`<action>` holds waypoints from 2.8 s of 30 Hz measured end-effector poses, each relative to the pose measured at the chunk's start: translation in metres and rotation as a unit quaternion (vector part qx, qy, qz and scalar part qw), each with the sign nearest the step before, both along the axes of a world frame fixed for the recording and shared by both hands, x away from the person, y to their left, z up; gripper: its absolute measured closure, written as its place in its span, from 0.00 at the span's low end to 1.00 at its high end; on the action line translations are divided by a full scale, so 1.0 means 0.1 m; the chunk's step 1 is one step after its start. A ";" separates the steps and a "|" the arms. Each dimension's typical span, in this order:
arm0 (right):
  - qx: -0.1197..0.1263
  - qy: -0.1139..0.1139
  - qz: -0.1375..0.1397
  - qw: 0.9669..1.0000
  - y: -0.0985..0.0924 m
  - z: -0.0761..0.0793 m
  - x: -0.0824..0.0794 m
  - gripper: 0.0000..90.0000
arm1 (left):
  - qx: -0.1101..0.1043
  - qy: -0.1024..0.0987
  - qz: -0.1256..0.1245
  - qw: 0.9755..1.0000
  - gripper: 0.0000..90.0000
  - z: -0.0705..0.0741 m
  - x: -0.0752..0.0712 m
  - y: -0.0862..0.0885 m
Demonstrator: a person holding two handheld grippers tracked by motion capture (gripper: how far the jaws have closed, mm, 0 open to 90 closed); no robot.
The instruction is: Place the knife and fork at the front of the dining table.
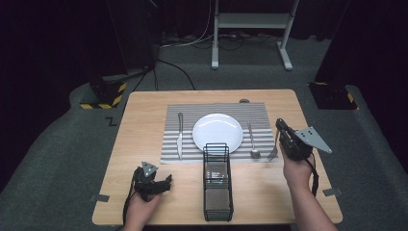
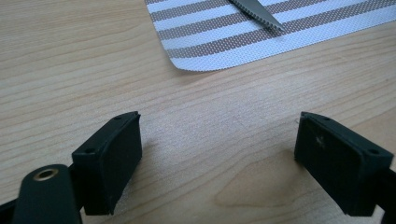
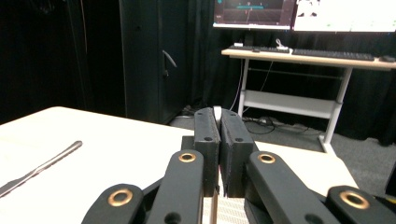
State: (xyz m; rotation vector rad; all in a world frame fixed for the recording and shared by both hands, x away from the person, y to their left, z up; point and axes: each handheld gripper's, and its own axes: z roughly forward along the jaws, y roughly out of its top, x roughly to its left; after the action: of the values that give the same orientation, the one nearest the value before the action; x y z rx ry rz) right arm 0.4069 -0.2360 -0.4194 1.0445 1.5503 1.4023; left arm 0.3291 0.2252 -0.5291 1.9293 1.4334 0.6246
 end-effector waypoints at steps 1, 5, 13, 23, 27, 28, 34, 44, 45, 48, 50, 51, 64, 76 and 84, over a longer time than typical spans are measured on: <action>0.000 0.002 0.001 1.000 0.00 -0.01 0.03 0.97 | 0.000 0.000 0.000 1.000 0.17 0.00 0.00 0.00; -0.001 0.008 0.004 1.000 0.03 -0.03 0.13 0.97 | 0.000 0.000 0.000 1.000 0.17 0.00 0.00 0.00; -0.014 0.022 0.007 1.000 0.08 -0.10 0.24 0.97 | 0.000 0.000 0.000 1.000 0.17 0.00 0.00 0.00; -0.001 0.033 0.005 0.999 0.12 -0.16 0.49 0.96 | 0.000 0.000 0.000 1.000 0.17 0.00 0.00 0.00; 0.009 0.054 0.002 0.998 0.12 -0.21 0.69 0.96 | -0.001 0.000 0.000 1.000 0.17 0.00 0.00 0.00; 0.012 0.058 0.002 0.998 0.12 -0.22 0.74 0.96 | -0.001 0.000 0.000 1.000 0.17 0.00 0.00 0.00; 0.024 0.085 0.000 0.996 0.13 -0.33 0.99 0.96 | 0.000 0.000 0.000 1.000 0.17 0.00 -0.01 0.00; 0.023 0.111 -0.007 0.994 0.15 -0.50 1.24 0.95 | -0.001 0.000 0.000 1.000 0.17 0.00 0.00 0.00; 0.025 0.114 -0.007 0.993 0.15 -0.51 1.25 0.95 | -0.002 0.000 0.000 1.000 0.17 0.00 0.00 0.00; 0.022 0.121 -0.009 0.992 0.15 -0.54 1.30 0.95 | -0.003 0.000 -0.001 1.000 0.17 0.00 0.00 0.00; 0.018 0.127 -0.009 0.992 0.15 -0.56 1.33 0.94 | -0.002 0.001 -0.001 1.000 0.17 0.00 0.00 0.00; 0.016 0.131 -0.009 0.991 0.16 -0.57 1.35 0.94 | -0.002 0.000 -0.001 1.000 0.17 0.00 0.00 0.00; 0.019 0.168 -0.024 0.985 0.12 -0.68 1.41 0.93 | -0.002 0.000 -0.001 1.000 0.17 0.00 0.00 0.00; 0.011 0.165 -0.036 0.986 0.08 -0.62 1.34 0.77 | -0.003 0.001 -0.002 1.000 0.16 0.00 0.00 0.00; -0.006 0.162 -0.031 0.986 0.03 -0.61 1.09 0.76 | -0.002 0.001 -0.001 1.000 0.16 0.00 0.00 0.00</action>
State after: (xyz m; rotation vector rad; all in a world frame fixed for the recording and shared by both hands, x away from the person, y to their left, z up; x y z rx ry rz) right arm 0.5155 -0.2331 -0.4808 1.3531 1.7354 1.2215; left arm 0.3286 0.2248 -0.5292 1.9290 1.4327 0.6186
